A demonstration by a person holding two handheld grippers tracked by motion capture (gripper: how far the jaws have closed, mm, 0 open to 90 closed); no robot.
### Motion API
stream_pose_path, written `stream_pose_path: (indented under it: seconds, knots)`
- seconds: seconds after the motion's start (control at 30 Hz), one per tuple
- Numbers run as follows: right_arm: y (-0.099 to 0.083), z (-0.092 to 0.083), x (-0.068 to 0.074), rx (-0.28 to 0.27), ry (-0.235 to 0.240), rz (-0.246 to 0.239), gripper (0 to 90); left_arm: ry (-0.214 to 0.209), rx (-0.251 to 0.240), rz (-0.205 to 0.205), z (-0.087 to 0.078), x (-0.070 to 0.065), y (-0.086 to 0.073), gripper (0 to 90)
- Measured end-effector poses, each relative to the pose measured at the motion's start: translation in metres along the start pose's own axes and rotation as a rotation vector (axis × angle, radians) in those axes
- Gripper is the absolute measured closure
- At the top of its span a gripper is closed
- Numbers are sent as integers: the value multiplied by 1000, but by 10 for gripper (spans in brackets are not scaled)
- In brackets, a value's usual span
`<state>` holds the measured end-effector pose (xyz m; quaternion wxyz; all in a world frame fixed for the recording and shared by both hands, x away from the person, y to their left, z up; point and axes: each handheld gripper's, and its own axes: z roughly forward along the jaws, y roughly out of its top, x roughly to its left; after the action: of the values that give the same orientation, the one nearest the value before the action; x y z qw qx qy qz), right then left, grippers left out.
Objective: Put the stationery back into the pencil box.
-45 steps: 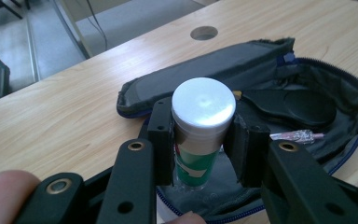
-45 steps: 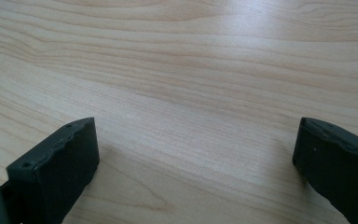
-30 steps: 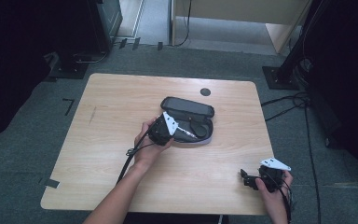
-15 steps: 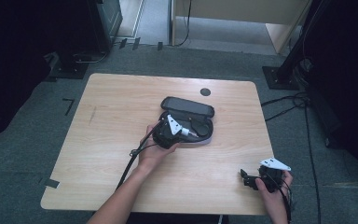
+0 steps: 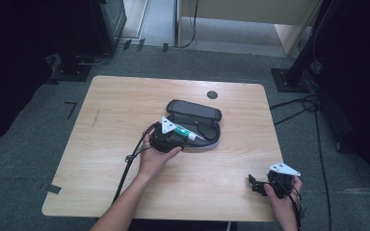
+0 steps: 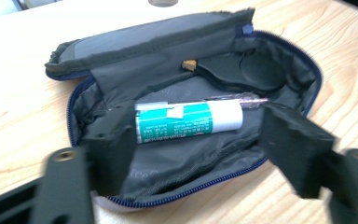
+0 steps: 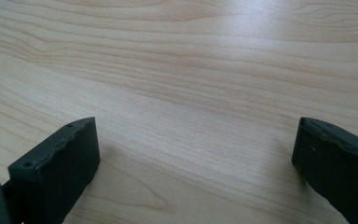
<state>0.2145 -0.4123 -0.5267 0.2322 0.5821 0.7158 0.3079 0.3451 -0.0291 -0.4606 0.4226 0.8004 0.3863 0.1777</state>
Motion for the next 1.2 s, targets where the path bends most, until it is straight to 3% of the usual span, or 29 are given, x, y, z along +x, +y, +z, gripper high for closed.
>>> stream_pose_path:
  seconds: [0.07,0.17,0.3,0.77,1.2]
  knots:
    - [0,0,0,0,0,0,4,-8,-6,-5,-7,2,0,136]
    - [0,0,0,0,0,0,4,-24,-24,-17,-17,6,-1,93]
    - [0,0,0,-1,0,1,4,10,-34,-19,-27,12,-5,12]
    - [0,0,0,-1,0,1,4,35,-59,-48,-58,33,-22,0]
    - [0,0,0,-1,0,2,4,89,-60,-108,-84,62,-50,0]
